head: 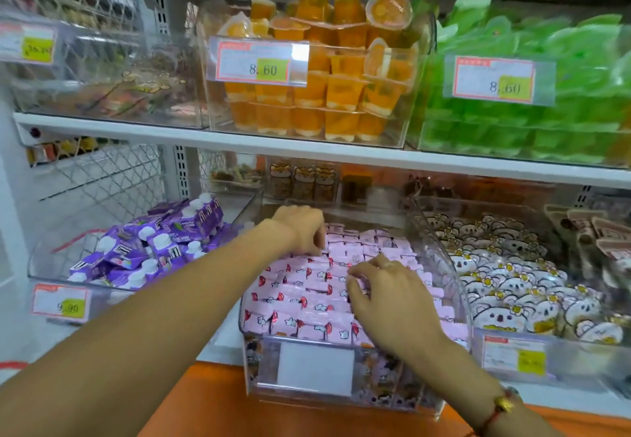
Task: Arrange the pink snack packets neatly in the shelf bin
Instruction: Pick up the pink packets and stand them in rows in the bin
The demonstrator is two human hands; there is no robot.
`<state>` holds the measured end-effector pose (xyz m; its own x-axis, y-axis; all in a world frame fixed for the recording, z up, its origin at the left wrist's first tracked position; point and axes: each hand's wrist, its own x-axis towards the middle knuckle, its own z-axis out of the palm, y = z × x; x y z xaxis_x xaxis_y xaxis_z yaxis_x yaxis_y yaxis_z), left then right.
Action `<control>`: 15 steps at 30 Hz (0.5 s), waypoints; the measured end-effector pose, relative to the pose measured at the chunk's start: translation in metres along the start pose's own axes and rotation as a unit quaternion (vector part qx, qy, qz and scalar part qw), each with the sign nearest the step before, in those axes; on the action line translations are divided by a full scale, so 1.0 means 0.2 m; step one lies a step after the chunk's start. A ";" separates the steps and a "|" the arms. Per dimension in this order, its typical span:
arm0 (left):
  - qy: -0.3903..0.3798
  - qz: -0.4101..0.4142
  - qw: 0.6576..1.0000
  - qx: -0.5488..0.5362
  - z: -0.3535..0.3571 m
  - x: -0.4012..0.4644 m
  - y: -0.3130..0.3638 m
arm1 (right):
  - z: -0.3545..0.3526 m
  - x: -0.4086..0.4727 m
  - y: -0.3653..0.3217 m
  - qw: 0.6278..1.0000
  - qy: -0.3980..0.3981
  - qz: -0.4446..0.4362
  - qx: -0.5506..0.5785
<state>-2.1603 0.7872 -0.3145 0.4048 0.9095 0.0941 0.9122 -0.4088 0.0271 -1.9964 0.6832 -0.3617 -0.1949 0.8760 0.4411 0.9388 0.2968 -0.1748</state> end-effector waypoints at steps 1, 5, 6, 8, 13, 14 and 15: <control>0.004 -0.002 1.000 0.000 0.01 0.00 0.00 | 0.00 0.00 0.00 1.000 -0.004 0.000 0.005; 0.026 -0.034 0.999 -0.021 0.02 0.03 -0.02 | 0.01 0.01 0.01 1.000 -0.009 0.008 0.025; 0.042 -0.041 0.998 -0.022 0.02 0.03 -0.02 | 0.01 0.01 0.01 1.000 -0.009 0.012 0.026; 0.089 -0.058 0.994 -0.022 0.01 0.02 -0.01 | 0.01 0.01 0.01 0.999 -0.006 0.019 0.030; 0.219 -0.082 0.968 -0.087 -0.06 -0.03 0.00 | 0.01 0.00 0.01 0.999 -0.006 0.022 0.040; 0.247 -0.083 0.959 -0.109 -0.06 -0.05 0.00 | 0.01 0.00 0.01 0.999 -0.005 0.022 0.042; 0.275 -0.085 0.948 -0.133 -0.07 -0.09 0.01 | 0.01 0.00 0.01 0.999 -0.004 0.022 0.042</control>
<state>-2.1668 0.7692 -0.3032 0.0928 0.8175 0.5685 0.8831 -0.3313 0.3321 -1.9946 0.6854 -0.3639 -0.1560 0.8923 0.4236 0.9193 0.2880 -0.2683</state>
